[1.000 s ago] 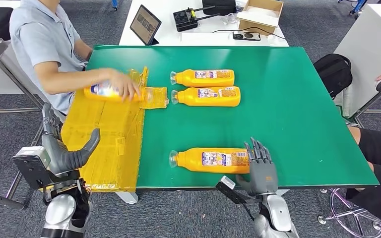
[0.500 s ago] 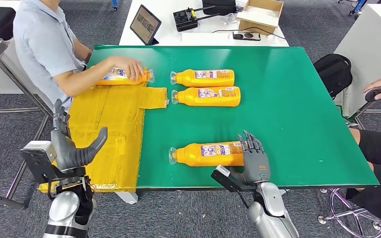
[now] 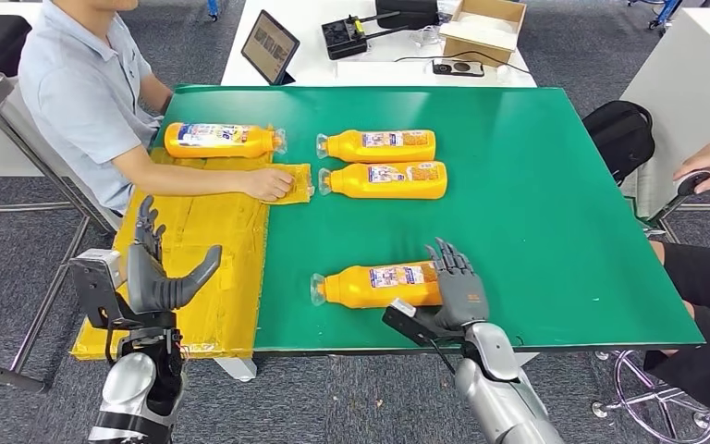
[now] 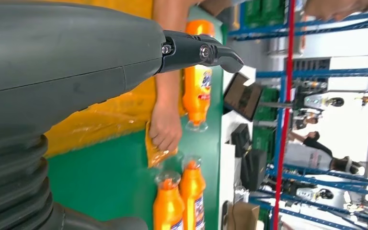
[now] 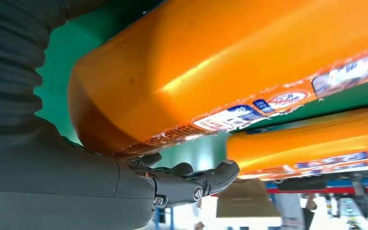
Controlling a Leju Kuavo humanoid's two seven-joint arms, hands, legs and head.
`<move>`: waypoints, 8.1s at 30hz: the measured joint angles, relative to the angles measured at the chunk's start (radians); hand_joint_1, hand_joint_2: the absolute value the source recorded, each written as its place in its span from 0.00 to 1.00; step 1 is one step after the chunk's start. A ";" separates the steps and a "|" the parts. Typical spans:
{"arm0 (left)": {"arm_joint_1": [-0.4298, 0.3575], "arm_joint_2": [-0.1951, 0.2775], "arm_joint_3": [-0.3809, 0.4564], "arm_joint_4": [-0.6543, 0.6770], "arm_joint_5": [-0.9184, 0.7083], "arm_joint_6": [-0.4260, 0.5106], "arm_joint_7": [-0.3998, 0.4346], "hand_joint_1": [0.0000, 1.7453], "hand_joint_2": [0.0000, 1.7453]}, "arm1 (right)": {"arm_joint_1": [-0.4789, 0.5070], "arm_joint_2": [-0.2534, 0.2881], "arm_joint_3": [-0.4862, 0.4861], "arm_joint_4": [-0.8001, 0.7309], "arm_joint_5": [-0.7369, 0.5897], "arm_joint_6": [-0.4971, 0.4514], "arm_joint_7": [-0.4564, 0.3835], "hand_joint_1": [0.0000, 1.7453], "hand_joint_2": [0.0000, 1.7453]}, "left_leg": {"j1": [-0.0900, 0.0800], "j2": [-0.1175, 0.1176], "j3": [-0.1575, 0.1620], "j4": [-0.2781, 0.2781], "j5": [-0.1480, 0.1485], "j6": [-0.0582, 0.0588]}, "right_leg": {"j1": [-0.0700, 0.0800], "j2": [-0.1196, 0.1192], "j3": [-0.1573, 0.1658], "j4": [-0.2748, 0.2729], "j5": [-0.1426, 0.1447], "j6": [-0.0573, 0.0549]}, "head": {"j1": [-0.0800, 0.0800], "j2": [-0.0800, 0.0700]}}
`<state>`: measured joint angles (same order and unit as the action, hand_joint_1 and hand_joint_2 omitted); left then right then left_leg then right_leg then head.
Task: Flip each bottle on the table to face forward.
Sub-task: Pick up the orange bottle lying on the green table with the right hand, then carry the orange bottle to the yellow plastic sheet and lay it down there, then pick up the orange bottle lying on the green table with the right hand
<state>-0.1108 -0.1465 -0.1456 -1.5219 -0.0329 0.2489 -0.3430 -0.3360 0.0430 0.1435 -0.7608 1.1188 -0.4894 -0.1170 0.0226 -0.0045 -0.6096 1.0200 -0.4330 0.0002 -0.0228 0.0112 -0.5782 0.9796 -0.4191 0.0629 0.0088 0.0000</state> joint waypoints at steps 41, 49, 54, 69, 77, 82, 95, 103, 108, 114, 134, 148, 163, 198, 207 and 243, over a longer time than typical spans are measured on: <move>0.141 -0.006 -0.102 0.055 0.049 -0.212 -0.056 0.00 1.00 | 0.087 0.039 -0.002 -0.181 -0.699 0.235 -0.396 1.00 1.00 | 0.000 -0.001 -0.002 0.000 0.000 0.001 | 0.000 0.000 -0.001 0.000 0.001 0.000 | 0.000 0.000; 0.239 -0.050 -0.218 0.054 0.259 -0.109 -0.138 0.00 1.00 | 0.291 0.089 0.023 -0.536 -0.764 0.100 -0.450 1.00 1.00 | 0.000 -0.001 -0.008 0.000 0.000 0.000 | 0.000 0.000 -0.008 0.000 0.001 0.000 | 0.000 0.000; 0.251 -0.045 -0.267 0.030 0.222 -0.089 -0.162 0.00 1.00 | 0.308 0.095 0.067 -0.574 -0.742 0.098 -0.417 1.00 1.00 | 0.000 0.000 -0.008 0.000 0.001 0.001 | 0.000 0.000 -0.008 0.000 0.001 -0.001 | 0.000 0.000; 0.241 -0.034 -0.354 -0.071 -0.007 -0.051 -0.242 0.00 1.00 | 0.206 0.174 0.208 -0.369 -0.652 0.107 -0.336 1.00 1.00 | 0.000 0.000 -0.008 0.000 0.001 0.001 | 0.000 0.000 -0.008 0.000 0.001 -0.001 | 0.000 0.000; 0.237 -0.025 -0.372 -0.054 0.169 -0.220 -0.166 0.00 1.00 | 0.166 0.177 0.253 -0.318 -0.561 0.031 -0.332 1.00 1.00 | 0.000 0.000 -0.008 0.000 0.001 0.001 | 0.000 0.000 -0.008 0.000 0.001 -0.001 | 0.000 0.000; 0.226 -0.015 -0.372 -0.031 0.278 -0.297 -0.104 0.00 1.00 | 0.151 0.177 0.270 -0.294 -0.521 -0.015 -0.329 1.00 1.00 | 0.000 0.000 -0.008 0.000 0.001 0.001 | 0.000 0.000 -0.008 0.000 0.001 -0.001 | 0.000 0.000; 0.197 -0.033 -0.360 -0.047 0.121 -0.126 -0.158 0.00 1.00 | 0.149 0.217 0.349 -0.202 -0.578 0.027 -0.334 1.00 1.00 | 0.000 -0.001 -0.008 0.000 0.001 0.000 | 0.000 0.000 -0.008 0.000 0.001 -0.001 | 0.000 0.000; 0.194 -0.047 -0.341 -0.062 0.082 -0.087 -0.175 1.00 1.00 | 0.129 0.244 0.394 -0.147 -0.578 0.064 -0.300 0.94 1.00 | 0.000 0.000 -0.008 0.000 0.001 0.000 | 0.000 0.000 -0.008 0.000 0.001 -0.001 | 0.000 0.000; 0.196 -0.047 -0.322 -0.060 0.221 -0.191 -0.119 1.00 1.00 | 0.122 0.243 0.407 -0.122 -0.583 0.056 -0.305 0.66 1.00 | 0.000 0.000 -0.008 0.000 0.001 0.000 | 0.000 0.000 -0.008 0.000 0.001 -0.001 | 0.000 0.000; 0.194 -0.042 -0.313 -0.054 0.299 -0.251 -0.092 1.00 1.00 | 0.118 0.243 0.411 -0.108 -0.599 0.046 -0.340 0.00 0.00 | 0.000 0.000 -0.008 0.000 0.001 0.000 | 0.000 0.000 -0.008 0.000 0.001 -0.001 | 0.000 0.000; 0.145 -0.007 -0.170 -0.033 -0.220 0.151 -0.057 1.00 1.00 | 0.280 0.159 0.427 -0.413 -0.565 -0.129 -0.497 0.00 0.00 | 0.000 0.000 -0.009 0.000 0.001 0.000 | 0.000 0.000 -0.011 0.000 0.001 -0.001 | 0.000 0.000; -0.037 0.049 -0.048 0.127 -0.875 0.287 0.104 1.00 1.00 | 0.452 0.063 0.360 -0.641 -0.577 -0.151 -0.496 0.00 0.00 | 0.000 0.000 -0.009 0.000 0.001 0.000 | 0.000 0.000 -0.010 0.000 0.002 -0.001 | 0.000 0.000; -0.227 0.126 -0.063 0.460 -1.196 0.120 0.217 1.00 1.00 | 0.488 0.025 0.354 -0.660 -0.629 -0.083 -0.489 0.00 0.00 | 0.000 0.000 -0.009 0.000 0.002 0.000 | 0.000 0.000 -0.011 0.000 0.002 -0.001 | 0.001 0.000; -0.419 0.078 -0.129 0.758 -0.442 -0.343 0.006 0.00 1.00 | 0.447 0.024 0.335 -0.517 -0.751 -0.042 -0.547 0.00 0.00 | 0.000 -0.001 -0.002 0.000 0.002 -0.001 | 0.000 -0.001 -0.002 0.000 0.002 -0.001 | 0.000 0.000; -0.320 0.054 -0.107 0.516 -0.232 -0.329 0.023 0.00 1.00 | 0.447 0.015 0.349 -0.515 -0.760 -0.104 -0.548 0.00 0.00 | 0.000 -0.001 -0.006 0.000 0.002 -0.001 | 0.000 0.000 -0.006 0.000 0.002 -0.001 | 0.000 0.000; 0.168 -0.059 -0.091 -0.086 -0.053 0.175 -0.058 0.00 1.00 | 0.371 0.022 -0.045 -0.490 -0.171 -0.180 -0.172 0.00 1.00 | -0.001 0.000 -0.009 0.000 0.003 0.001 | -0.001 0.000 -0.010 0.000 0.003 0.000 | 0.000 0.000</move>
<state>0.0568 -0.2051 -0.2366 -1.6083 -0.0857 0.4236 -0.4007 0.0350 0.0647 0.0985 -1.2511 0.9482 -0.6698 -0.2888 0.0218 -0.0044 -0.6191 1.0199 -0.4304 0.0009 -0.0235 0.0109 -0.5880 0.9796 -0.4164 0.0632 0.0088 0.0000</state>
